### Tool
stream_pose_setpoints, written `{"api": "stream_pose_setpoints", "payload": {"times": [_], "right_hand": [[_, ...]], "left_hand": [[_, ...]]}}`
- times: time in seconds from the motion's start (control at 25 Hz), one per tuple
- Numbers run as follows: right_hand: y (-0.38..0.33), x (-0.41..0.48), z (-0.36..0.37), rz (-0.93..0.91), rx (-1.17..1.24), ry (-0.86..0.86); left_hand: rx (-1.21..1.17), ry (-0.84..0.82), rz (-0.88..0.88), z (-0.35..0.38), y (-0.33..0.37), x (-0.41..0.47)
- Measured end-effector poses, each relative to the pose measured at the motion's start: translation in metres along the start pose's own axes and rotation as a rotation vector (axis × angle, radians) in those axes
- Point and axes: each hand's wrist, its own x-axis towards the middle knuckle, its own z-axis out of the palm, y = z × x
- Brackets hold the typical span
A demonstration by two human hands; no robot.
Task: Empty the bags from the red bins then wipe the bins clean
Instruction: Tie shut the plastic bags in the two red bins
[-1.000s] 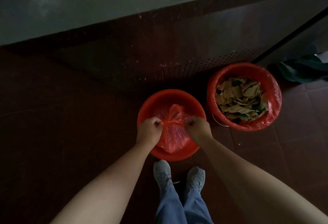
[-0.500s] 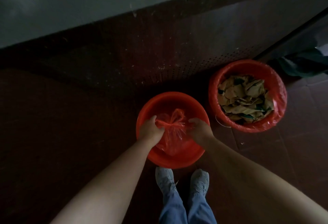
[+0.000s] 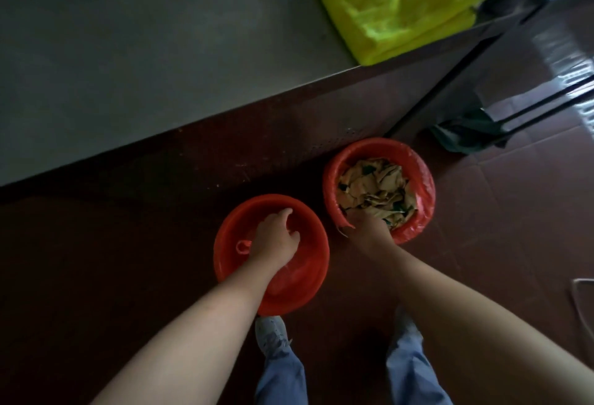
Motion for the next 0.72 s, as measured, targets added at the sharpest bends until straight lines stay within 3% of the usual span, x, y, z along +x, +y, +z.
{"api": "stream_pose_setpoints", "payload": {"times": [0.16, 0.44, 0.56, 0.72], "right_hand": [[0.064, 0.012, -0.038, -0.002, -0.037, 0.007], [0.166, 0.020, -0.102, -0.076, -0.089, -0.066], [0.194, 0.040, -0.099, -0.146, -0.150, -0.088], [0.238, 0.077, -0.064, -0.288, -0.245, -0.113]], "left_hand": [[0.023, 0.064, 0.059, 0.051, 0.052, 0.006], [-0.023, 0.165, 0.014, 0.148, 0.139, -0.013], [-0.082, 0.215, -0.011, 0.185, 0.158, -0.001], [0.030, 0.226, 0.076, 0.255, 0.145, 0.018]]}}
